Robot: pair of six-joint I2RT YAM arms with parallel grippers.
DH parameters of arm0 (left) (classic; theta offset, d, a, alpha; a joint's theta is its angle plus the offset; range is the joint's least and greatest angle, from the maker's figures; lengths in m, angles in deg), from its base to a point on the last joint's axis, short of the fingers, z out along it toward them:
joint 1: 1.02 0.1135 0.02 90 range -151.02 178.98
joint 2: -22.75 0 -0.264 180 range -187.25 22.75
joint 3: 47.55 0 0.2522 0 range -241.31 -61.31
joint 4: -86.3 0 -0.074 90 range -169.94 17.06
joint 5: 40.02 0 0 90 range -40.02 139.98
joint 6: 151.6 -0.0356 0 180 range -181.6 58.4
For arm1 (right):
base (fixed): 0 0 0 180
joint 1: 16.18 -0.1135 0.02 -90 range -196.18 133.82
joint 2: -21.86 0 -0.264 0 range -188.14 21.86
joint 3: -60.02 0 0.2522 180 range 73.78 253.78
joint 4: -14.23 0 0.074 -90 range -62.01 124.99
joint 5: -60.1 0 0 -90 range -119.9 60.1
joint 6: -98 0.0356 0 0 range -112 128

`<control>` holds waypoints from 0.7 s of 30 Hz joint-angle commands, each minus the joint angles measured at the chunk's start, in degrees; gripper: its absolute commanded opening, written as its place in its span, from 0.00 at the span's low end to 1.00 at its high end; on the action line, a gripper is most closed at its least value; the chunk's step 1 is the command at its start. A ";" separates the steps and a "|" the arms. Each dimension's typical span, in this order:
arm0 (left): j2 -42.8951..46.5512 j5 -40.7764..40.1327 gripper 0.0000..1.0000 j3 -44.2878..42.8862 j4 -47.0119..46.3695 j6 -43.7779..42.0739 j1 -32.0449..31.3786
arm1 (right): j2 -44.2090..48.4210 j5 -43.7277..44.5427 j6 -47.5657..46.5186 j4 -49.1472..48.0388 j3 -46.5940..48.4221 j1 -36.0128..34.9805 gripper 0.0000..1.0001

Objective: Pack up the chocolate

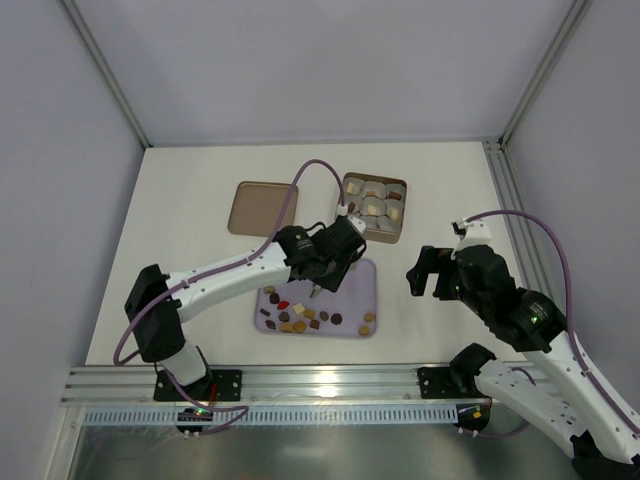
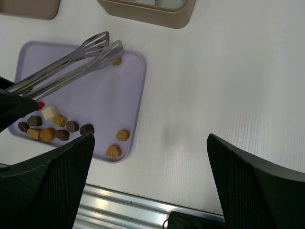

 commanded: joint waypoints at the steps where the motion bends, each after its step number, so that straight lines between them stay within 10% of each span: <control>1: -0.26 -1.07 0.38 0.06 -0.76 0.62 -0.37 | -0.13 -0.02 0.11 -1.39 0.06 0.09 1.00; 21: -1.32 -0.02 0.37 1.21 -1.55 1.05 -0.90 | 0.22 0.16 0.11 -1.47 -0.12 0.09 1.00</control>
